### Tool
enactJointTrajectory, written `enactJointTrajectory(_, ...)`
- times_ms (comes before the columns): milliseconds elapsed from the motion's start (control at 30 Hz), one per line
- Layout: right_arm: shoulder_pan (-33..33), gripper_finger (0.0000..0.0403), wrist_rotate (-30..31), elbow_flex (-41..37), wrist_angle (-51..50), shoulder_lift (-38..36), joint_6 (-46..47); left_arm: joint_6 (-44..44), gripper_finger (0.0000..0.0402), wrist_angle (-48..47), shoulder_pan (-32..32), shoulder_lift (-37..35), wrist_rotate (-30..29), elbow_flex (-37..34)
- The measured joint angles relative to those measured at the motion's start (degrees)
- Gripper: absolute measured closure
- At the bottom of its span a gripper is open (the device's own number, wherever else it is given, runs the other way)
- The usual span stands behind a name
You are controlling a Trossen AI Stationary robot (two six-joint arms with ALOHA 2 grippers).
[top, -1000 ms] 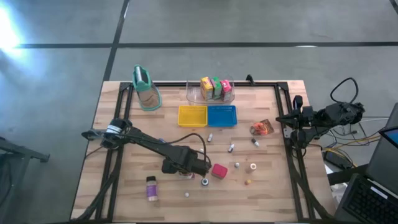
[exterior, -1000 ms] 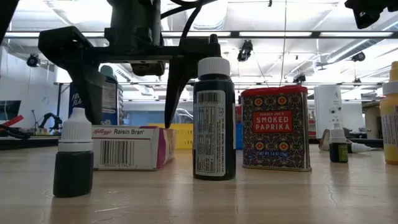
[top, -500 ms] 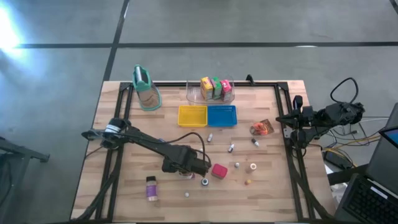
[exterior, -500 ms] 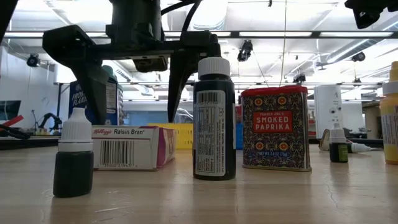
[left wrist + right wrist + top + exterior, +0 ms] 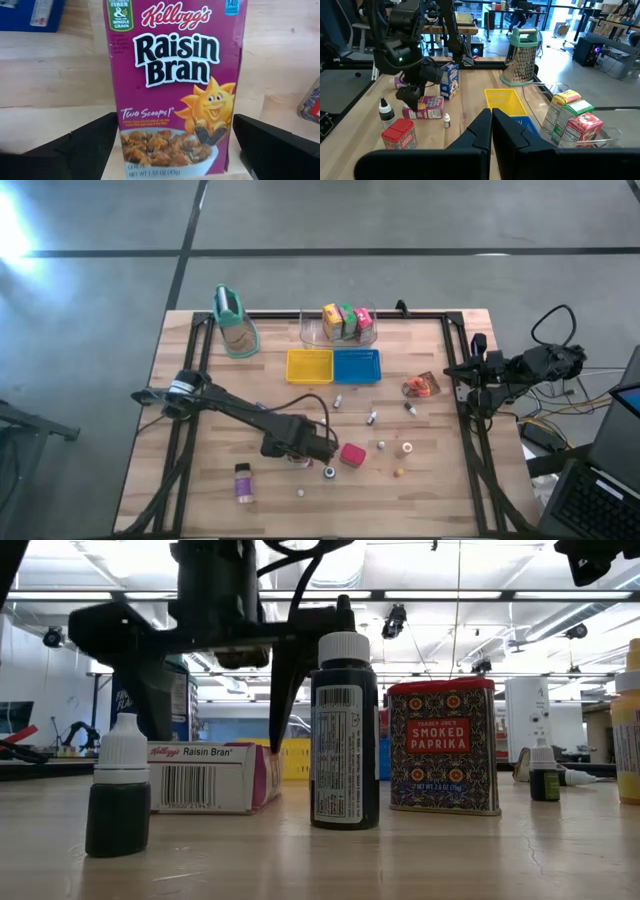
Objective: Pick & Place Kitchen Items
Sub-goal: Adjust the cereal boxes on the table
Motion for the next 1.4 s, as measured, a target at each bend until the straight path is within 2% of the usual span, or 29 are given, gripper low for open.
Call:
enactJointTrajectory(433, 0.0, 0.0394, 0.01, -0.02, 0.01, 0.0, 0.0, 0.38, 0.0001, 6.51, 0.02, 0.02, -0.17, -5.98)
enactJointTrajectory(800, 0.0, 0.0394, 0.01, 0.0, -0.01, 0.0, -0.02, 0.66, 0.0004, 7.4, 0.09, 0.02, -0.55, -7.19)
enactJointTrajectory(1167, 0.0, 0.0394, 0.01, 0.0, 0.01, 0.0, -0.02, -1.76, 0.0058, 7.2, 0.11, 0.02, -0.72, -7.19)
enactJointTrajectory(1300, 0.0, 0.0394, -0.01, 0.0, 0.01, 0.0, -0.02, -1.72, 0.0056, 6.51, 0.11, -0.1, -1.04, -7.19)
enactJointTrajectory(1400, 0.02, 0.0394, -0.01, 0.0, -0.01, 0.0, -0.02, -1.7, 0.0053, 5.77, -0.21, -0.61, -4.04, -7.24)
